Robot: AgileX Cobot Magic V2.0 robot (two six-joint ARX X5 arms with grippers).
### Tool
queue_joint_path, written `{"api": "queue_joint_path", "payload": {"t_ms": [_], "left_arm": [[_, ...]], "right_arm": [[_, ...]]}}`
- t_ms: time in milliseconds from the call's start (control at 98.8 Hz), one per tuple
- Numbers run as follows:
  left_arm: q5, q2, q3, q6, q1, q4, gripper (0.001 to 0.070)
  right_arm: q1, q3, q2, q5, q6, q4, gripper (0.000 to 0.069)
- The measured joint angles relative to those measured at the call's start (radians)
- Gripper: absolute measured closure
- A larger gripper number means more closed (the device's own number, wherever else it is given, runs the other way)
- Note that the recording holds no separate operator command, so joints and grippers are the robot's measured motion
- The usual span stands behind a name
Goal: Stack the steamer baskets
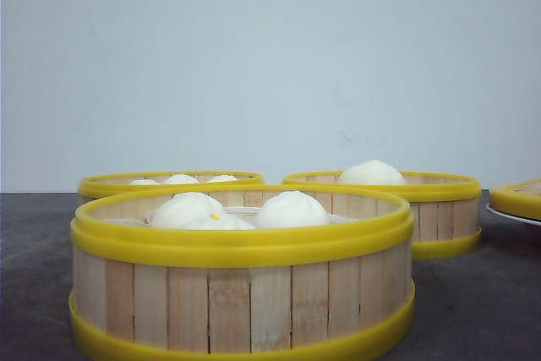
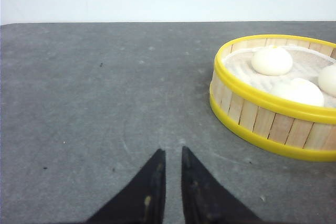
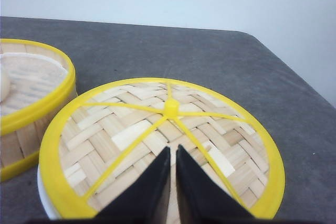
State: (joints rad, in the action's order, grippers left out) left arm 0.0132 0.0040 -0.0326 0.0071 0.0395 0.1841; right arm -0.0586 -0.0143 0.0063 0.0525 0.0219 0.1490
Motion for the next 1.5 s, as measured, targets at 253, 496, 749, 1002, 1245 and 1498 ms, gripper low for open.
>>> {"api": "queue_joint_path", "payload": {"t_ms": [253, 496, 749, 1002, 1245, 1498], "left_arm": [[0.000, 0.000, 0.000, 0.000, 0.000, 0.000, 0.0682], [0.000, 0.000, 0.000, 0.000, 0.000, 0.000, 0.0682], [0.000, 0.000, 0.000, 0.000, 0.000, 0.000, 0.0682], [0.000, 0.000, 0.000, 0.000, 0.000, 0.000, 0.0682], [0.000, 0.000, 0.000, 0.000, 0.000, 0.000, 0.0682], [-0.012, 0.000, 0.000, -0.154, 0.000, 0.000, 0.0682]], "right_arm": [[0.000, 0.000, 0.000, 0.000, 0.000, 0.000, 0.0676], [0.000, 0.000, 0.000, 0.000, 0.000, 0.000, 0.0676], [0.000, 0.000, 0.000, 0.000, 0.000, 0.000, 0.0676], [0.000, 0.000, 0.000, 0.000, 0.000, -0.010, 0.0676], [0.000, 0.000, 0.000, -0.002, -0.014, -0.103, 0.0676], [0.000, 0.000, 0.000, -0.014, -0.177, -0.167, 0.0676]]}}
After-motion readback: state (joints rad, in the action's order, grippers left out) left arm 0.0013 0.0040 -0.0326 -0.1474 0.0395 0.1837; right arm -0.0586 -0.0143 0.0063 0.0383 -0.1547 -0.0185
